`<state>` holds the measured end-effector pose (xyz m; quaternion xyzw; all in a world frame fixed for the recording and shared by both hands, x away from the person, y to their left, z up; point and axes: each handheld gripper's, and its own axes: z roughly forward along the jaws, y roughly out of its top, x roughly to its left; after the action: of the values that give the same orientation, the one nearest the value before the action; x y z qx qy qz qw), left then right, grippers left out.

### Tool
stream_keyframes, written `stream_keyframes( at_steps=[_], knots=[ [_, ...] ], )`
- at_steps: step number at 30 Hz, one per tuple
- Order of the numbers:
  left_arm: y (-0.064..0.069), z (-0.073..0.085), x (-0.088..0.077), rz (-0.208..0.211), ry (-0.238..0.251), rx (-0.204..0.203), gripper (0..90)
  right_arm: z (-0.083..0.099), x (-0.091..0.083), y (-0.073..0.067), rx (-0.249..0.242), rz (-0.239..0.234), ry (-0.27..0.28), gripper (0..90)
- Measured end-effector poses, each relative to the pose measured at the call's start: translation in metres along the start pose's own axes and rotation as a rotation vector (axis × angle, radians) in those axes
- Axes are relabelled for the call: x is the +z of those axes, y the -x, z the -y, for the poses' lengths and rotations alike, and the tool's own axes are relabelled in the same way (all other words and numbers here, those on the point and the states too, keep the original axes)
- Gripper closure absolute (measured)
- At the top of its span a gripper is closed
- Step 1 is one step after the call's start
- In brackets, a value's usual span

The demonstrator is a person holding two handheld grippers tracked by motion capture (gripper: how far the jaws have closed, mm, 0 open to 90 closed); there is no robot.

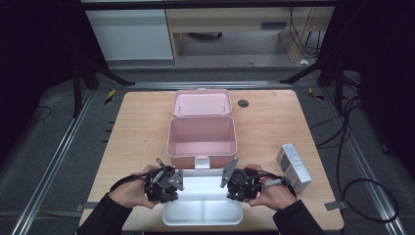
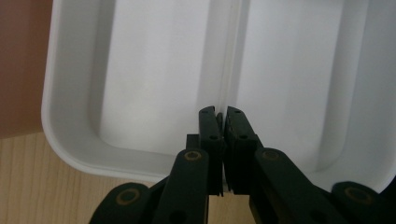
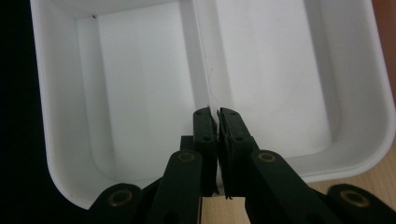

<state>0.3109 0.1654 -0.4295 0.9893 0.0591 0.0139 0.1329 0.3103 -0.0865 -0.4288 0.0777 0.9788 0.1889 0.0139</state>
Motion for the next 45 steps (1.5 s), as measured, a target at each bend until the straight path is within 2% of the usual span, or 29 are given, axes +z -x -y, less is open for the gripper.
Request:
stream_keyframes(
  at_steps=[5, 16, 19, 20, 22, 23, 26, 27, 30, 31, 32, 33, 36, 39, 42, 45],
  knots=[
    [-0.004, 0.004, 0.016, 0.024, -0.015, -0.013, 86.6, 0.004, 0.021, 0.006, 0.011, -0.018, -0.012, 85.9],
    [-0.01, 0.008, 0.038, 0.027, -0.039, -0.027, 86.2, 0.011, 0.052, 0.012, 0.036, -0.014, -0.029, 84.9],
    [-0.01, 0.008, 0.041, 0.026, -0.04, -0.031, 85.8, 0.012, 0.055, 0.013, 0.046, -0.014, -0.033, 84.5],
    [-0.011, 0.01, 0.04, 0.023, -0.022, -0.039, 85.0, 0.013, 0.055, 0.013, 0.064, -0.018, -0.026, 84.1],
    [-0.011, 0.011, 0.036, 0.026, 0.017, -0.064, 81.8, 0.013, 0.052, 0.013, 0.068, -0.012, -0.004, 83.2],
    [-0.011, 0.011, 0.036, 0.026, 0.017, -0.064, 80.7, 0.013, 0.052, 0.013, 0.068, -0.012, -0.004, 83.2],
    [-0.012, 0.016, 0.028, 0.008, 0.05, -0.096, 77.0, 0.014, 0.041, 0.014, 0.098, 0.003, 0.063, 78.3],
    [-0.014, 0.021, 0.022, -0.003, 0.079, -0.121, 72.6, 0.015, 0.034, 0.015, 0.118, 0.02, 0.1, 75.4],
    [-0.017, 0.033, 0.013, -0.029, 0.139, -0.175, 64.8, 0.022, 0.021, 0.02, 0.175, 0.058, 0.143, 70.5],
    [-0.018, 0.039, 0.011, -0.049, 0.156, -0.203, 59.2, 0.025, 0.017, 0.022, 0.198, 0.081, 0.156, 69.0],
    [-0.018, 0.039, 0.011, -0.049, 0.156, -0.203, 52.6, 0.029, 0.012, 0.025, 0.215, 0.098, 0.174, 66.8],
    [-0.022, 0.051, 0.01, -0.077, 0.186, -0.26, 50.5, 0.032, 0.008, 0.027, 0.239, 0.11, 0.187, 64.7],
    [-0.031, 0.069, 0.01, -0.122, 0.21, -0.358, 44.4, 0.041, -0.003, 0.035, 0.299, 0.168, 0.228, 58.0],
    [-0.04, 0.083, 0.011, -0.196, 0.236, -0.471, 40.2, 0.05, -0.015, 0.044, 0.372, 0.222, 0.269, 54.4],
    [-0.05, 0.092, 0.007, -0.266, 0.313, -0.592, 36.8, 0.059, -0.025, 0.052, 0.439, 0.287, 0.304, 47.0],
    [-0.057, 0.1, 0.006, -0.334, 0.376, -0.687, 34.7, 0.069, -0.034, 0.059, 0.505, 0.343, 0.349, 43.3]
  ],
)
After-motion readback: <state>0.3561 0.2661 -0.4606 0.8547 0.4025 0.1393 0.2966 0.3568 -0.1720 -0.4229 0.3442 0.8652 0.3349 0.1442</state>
